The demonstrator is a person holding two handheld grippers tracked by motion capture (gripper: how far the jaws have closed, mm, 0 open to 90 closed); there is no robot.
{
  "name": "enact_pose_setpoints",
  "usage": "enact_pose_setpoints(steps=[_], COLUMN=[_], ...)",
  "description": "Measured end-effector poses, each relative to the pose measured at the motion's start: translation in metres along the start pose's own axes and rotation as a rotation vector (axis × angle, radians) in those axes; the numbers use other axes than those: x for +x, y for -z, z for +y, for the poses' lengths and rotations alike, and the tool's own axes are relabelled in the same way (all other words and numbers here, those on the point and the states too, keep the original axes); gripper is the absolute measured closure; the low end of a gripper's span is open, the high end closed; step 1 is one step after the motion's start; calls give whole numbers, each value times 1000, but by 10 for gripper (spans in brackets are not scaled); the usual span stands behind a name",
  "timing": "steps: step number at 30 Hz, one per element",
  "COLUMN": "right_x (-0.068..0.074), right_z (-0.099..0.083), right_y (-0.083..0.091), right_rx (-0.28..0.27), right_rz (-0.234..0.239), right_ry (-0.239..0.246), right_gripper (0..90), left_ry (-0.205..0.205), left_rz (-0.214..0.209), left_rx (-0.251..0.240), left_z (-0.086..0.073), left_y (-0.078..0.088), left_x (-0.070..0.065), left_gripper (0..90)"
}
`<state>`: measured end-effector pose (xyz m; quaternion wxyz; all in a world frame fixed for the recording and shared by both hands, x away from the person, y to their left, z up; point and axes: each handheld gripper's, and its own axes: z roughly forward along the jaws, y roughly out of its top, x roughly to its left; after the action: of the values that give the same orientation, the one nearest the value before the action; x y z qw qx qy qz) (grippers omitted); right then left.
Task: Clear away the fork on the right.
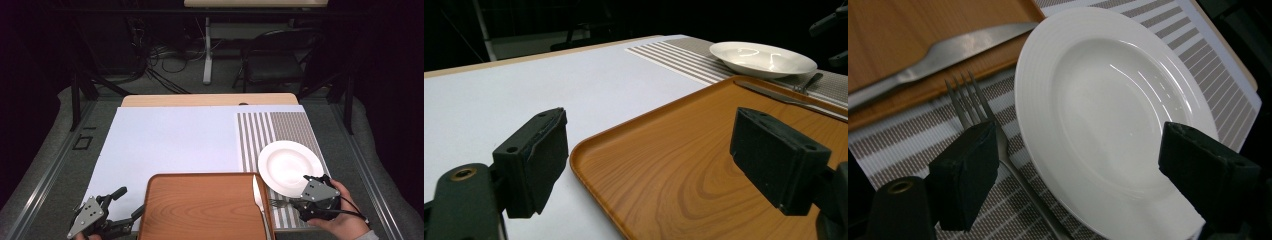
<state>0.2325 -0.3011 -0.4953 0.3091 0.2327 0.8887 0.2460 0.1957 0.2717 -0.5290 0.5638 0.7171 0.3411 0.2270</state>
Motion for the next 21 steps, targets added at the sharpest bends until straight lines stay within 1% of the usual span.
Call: enact_pose_setpoints(steps=[3,4,5,6,8,10,12,13,14,17,18,19,21], right_x=[0,0,1,2,2,3,4,4,4,5,5,5,6], right_z=[-1,-1,-1,-1,-1,-1,-2,-3,-3,-3,-3,-3,-3], right_y=[1,2,1,2,1,1,-1,-1,-2,-2,-2,-1,-2], right_rx=[13,32,30,49,51,80,80,96,91,96,99,102,91], right_rz=[-7,1,-1,-1,-3,-10,-4,-10,-1,2,7,16,27], right_ry=[72,99,118,141,195,236,239,250,260,262,262,267,288], right_gripper=[234,250,258,268,297,303,316,326,328,325,333,370,391], left_ry=[3,2,2,0,2,3,3,4,4,3,3,4,5], left_rz=[0,0,-1,0,-2,-4,-4,-4,-4,-5,-5,-5,-5], left_rx=[0,0,0,2,2,2,3,3,3,3,4,4,4], left_z=[0,0,0,0,0,0,0,0,0,0,0,0,0], left_y=[0,0,0,0,-1,-1,-1,-1,-1,-1,-1,-1,-1], left_x=[0,0,0,0,0,0,0,0,0,0,0,0,0], left_gripper=[158,158,158,158,158,158,158,158,158,158,158,158,158])
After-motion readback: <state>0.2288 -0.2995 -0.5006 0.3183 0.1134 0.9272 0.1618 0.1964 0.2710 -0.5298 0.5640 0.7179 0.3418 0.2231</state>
